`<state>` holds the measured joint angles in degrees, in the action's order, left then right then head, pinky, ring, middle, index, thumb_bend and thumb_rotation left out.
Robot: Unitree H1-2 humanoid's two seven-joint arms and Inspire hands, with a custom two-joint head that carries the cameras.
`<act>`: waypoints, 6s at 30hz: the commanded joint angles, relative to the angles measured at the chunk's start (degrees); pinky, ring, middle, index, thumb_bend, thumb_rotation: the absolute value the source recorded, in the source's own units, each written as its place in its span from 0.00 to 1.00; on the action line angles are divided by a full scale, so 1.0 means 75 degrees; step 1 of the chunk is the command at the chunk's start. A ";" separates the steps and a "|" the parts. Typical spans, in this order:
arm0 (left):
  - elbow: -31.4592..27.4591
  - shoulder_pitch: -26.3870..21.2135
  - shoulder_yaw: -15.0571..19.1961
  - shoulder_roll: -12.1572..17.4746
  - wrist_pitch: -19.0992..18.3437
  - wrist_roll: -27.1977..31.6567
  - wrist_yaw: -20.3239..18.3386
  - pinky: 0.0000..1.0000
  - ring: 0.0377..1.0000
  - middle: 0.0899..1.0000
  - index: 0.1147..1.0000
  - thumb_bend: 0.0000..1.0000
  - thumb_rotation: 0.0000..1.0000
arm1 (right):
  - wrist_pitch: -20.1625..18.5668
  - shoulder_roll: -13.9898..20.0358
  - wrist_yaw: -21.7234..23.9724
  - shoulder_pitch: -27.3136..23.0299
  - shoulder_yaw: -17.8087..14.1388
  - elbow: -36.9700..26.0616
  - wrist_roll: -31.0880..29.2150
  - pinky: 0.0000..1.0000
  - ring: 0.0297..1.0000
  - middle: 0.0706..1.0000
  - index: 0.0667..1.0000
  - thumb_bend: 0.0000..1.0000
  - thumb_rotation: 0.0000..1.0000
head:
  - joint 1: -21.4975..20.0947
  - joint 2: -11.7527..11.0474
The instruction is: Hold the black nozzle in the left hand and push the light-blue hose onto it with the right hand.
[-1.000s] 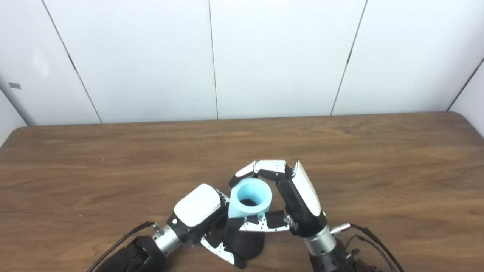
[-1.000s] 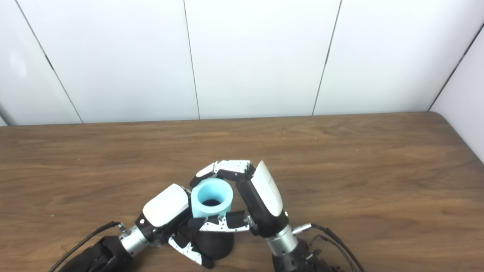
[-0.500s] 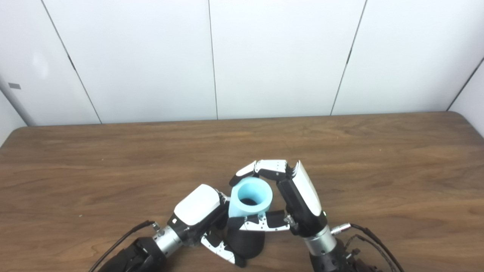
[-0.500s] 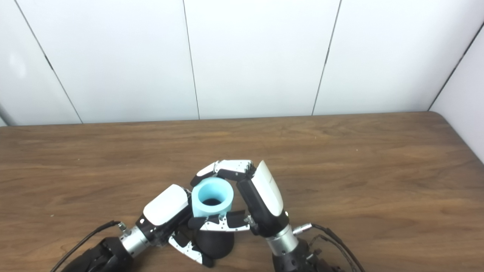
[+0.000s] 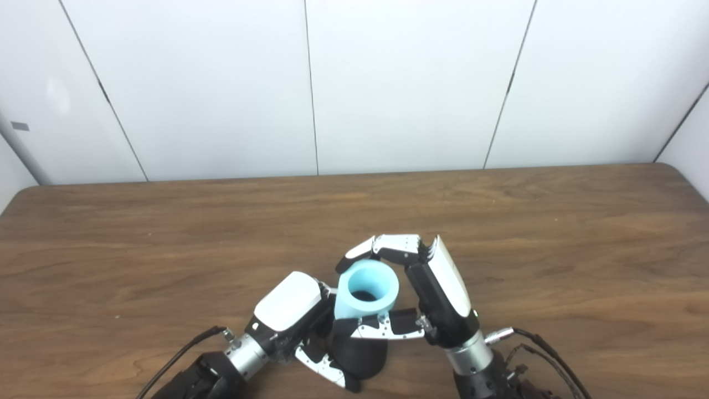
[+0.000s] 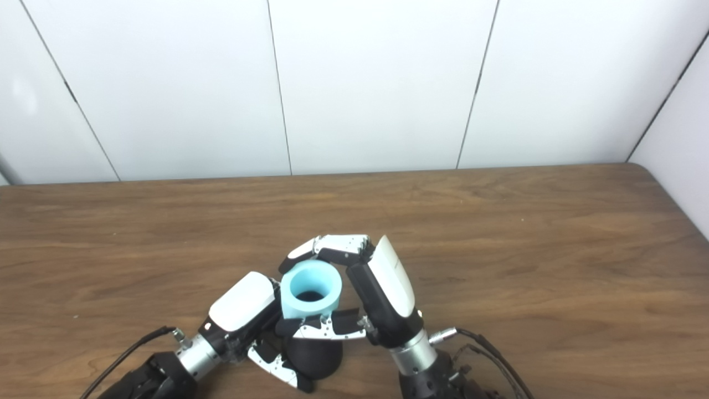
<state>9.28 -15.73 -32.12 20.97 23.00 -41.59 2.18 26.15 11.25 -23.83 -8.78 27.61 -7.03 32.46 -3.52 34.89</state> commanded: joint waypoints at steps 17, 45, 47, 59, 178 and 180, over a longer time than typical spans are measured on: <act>0.0952 0.0114 -0.1685 0.0218 0.0523 0.0566 0.0421 0.28 0.31 0.38 0.46 0.53 0.00 | 0.0100 0.0002 0.0303 -0.0057 0.0006 0.0059 0.0178 0.25 0.32 0.43 0.47 0.52 0.00 | -0.0017 0.0032; 0.1164 0.0034 -0.1511 0.0240 0.0518 0.0089 0.0469 0.25 0.29 0.36 0.46 0.52 0.00 | 0.0099 0.0162 0.0509 0.0122 -0.0075 -0.0111 0.0174 0.25 0.32 0.43 0.46 0.52 0.00 | -0.0056 0.0087; 0.1195 0.0022 -0.1490 0.0230 0.0519 0.0081 0.0489 0.25 0.28 0.36 0.46 0.52 0.00 | 0.0098 0.0183 0.0621 0.0189 -0.0144 -0.0182 0.0131 0.26 0.33 0.44 0.46 0.52 0.00 | -0.0064 0.0092; 0.1115 0.0023 -0.1398 0.0233 0.0519 -0.0017 0.0501 0.21 0.24 0.34 0.46 0.51 0.00 | 0.0101 0.0362 0.0625 0.0397 -0.0264 -0.0369 0.0387 0.30 0.38 0.48 0.47 0.51 0.00 | -0.0033 0.0170; 0.1009 0.0126 -0.1207 0.0207 0.0517 -0.0168 0.0062 0.22 0.25 0.34 0.46 0.51 0.00 | -0.2534 -0.0018 0.4523 0.0441 -0.1015 -0.1894 0.0122 0.52 0.62 0.67 0.69 1.00 0.18 | -0.0085 0.0255; 0.0995 0.0136 -0.1183 0.0206 0.0512 -0.0183 0.0003 0.22 0.25 0.35 0.46 0.51 0.00 | -0.2434 -0.0044 0.4431 0.0455 -0.1057 -0.1854 0.0107 0.51 0.62 0.67 0.69 1.00 0.18 | -0.0090 0.0253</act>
<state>13.06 -19.91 -38.39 22.75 27.49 -40.99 5.77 7.47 10.84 9.00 -5.64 19.82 -21.40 33.18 -4.13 36.74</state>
